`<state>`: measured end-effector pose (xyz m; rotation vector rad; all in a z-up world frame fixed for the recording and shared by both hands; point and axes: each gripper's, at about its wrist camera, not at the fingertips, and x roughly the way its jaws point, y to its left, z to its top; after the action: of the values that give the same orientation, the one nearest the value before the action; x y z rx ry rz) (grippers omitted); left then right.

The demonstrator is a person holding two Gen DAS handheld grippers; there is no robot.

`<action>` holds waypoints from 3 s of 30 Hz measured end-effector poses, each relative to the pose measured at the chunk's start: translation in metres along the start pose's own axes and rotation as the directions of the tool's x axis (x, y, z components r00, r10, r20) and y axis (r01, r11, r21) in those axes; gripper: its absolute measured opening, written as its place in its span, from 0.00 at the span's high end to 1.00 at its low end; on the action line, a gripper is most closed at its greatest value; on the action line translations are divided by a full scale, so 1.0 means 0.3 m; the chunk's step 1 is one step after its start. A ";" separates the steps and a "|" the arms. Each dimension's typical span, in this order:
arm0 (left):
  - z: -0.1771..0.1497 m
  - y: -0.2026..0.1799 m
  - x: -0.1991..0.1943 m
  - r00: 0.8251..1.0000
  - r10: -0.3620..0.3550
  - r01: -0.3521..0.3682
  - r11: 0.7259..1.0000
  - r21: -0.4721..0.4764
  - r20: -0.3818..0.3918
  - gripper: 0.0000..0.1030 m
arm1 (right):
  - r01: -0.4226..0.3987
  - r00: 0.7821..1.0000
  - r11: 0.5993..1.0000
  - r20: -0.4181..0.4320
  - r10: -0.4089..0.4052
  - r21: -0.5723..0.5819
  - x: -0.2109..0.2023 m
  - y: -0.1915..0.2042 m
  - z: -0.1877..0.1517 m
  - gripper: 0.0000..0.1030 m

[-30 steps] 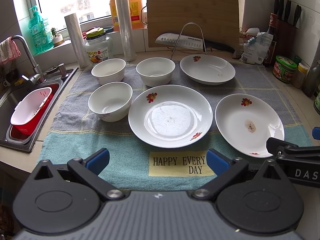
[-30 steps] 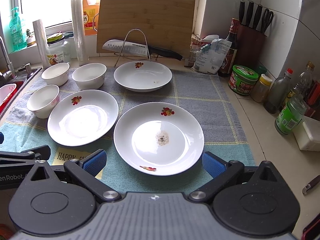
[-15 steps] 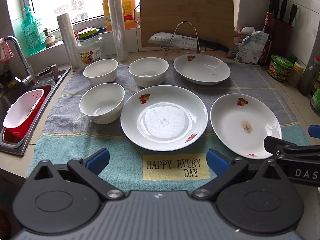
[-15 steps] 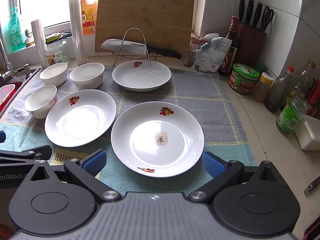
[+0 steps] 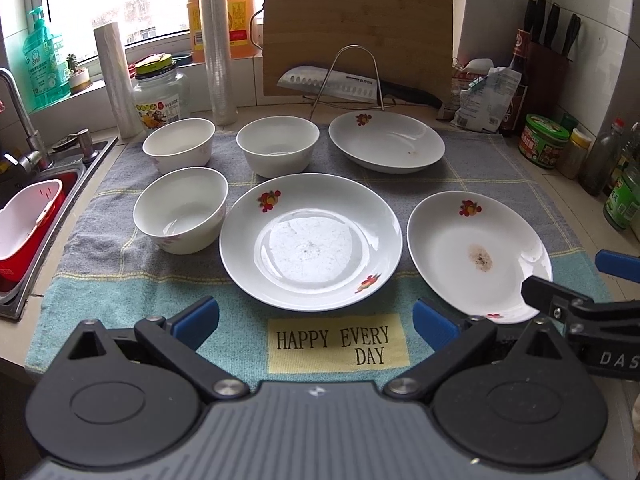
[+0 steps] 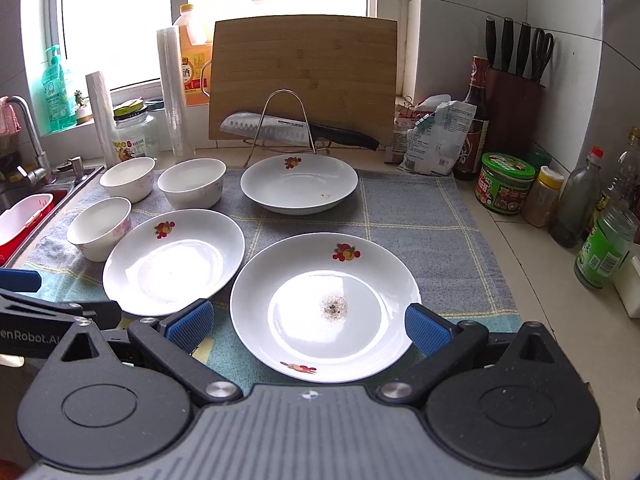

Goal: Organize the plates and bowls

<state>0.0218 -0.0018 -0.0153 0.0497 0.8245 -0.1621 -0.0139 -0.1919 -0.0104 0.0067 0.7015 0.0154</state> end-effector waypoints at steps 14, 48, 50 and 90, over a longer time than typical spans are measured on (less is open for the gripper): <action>0.001 0.048 0.064 0.998 -0.062 0.062 0.998 -0.006 -0.003 0.01 | 0.006 0.990 1.000 -0.143 -0.005 0.007 0.214 -0.096 -0.192 0.00; 0.156 -0.022 0.292 0.949 -0.304 0.315 0.928 0.197 -0.087 0.01 | -0.072 0.996 0.993 -0.056 0.067 -0.095 0.313 -0.097 -0.191 0.00; 0.174 -0.047 0.301 0.948 -0.310 0.320 0.923 0.213 -0.078 0.01 | -0.090 0.995 0.990 -0.063 0.083 -0.109 0.316 -0.103 -0.187 0.00; 0.337 -0.418 0.638 0.869 -0.349 0.471 0.798 0.375 -0.350 0.17 | -0.215 0.977 0.953 -0.052 0.208 -0.214 0.317 -0.189 -0.200 0.00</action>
<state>0.2025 -0.1601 -0.0849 0.3367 1.0452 -0.7826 0.0207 -0.2469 -0.1184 -0.1295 0.7221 0.2992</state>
